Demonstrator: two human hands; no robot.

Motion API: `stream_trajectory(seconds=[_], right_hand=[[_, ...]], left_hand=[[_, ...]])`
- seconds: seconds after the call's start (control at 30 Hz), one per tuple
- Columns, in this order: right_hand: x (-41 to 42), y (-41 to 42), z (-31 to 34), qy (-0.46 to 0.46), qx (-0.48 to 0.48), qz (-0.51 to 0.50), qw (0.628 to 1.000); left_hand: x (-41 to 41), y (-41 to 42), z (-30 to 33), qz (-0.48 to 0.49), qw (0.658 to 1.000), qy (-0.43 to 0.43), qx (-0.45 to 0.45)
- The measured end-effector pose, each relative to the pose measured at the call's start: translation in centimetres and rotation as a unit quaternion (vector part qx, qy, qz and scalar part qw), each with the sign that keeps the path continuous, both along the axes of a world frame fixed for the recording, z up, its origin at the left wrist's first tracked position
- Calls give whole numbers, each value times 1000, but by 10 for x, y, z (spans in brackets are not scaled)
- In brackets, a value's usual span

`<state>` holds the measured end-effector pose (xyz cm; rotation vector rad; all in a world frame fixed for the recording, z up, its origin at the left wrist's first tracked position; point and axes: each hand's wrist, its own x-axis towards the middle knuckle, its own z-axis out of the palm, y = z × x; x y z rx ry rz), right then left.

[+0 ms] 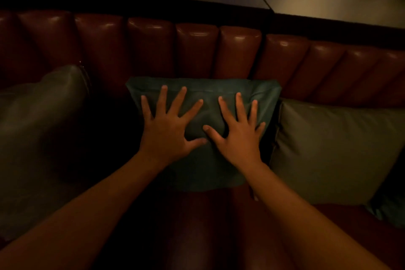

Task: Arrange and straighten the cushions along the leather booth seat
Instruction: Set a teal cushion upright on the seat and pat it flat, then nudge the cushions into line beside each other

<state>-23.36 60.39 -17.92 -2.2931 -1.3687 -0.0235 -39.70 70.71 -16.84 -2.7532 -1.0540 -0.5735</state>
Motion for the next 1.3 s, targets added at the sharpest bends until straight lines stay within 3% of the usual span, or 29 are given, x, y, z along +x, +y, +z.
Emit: stream_trajectory(seconds=[0.1,0.4,0.6,0.77,0.9,1.07,1.17,1.3], right_hand=[[10,4,9,20,-58,19,998],[17,-1,16,10,-93,52,994],[73,-59,19,-138,42,70,987],[157,-133,26,-97,45,6,994],[232,-192,22,-89,15,-44,995],[306,-235,28,-79,-104,15,991],[331,-225,31,-60,-126,44,989],[343,-204,24,-58,-179,68,980]], left_hand=[[4,19,-11,9,998,51,-22],[9,15,-15,14,999,34,-7],[19,-15,-6,6,1000,-14,-17],[83,-85,-9,-85,990,-106,-43],[153,-136,-18,-85,984,-110,-109],[201,-176,-21,34,981,-131,-141],[204,-192,-34,-1,979,-115,-168],[192,-206,-64,-35,930,-94,-354]])
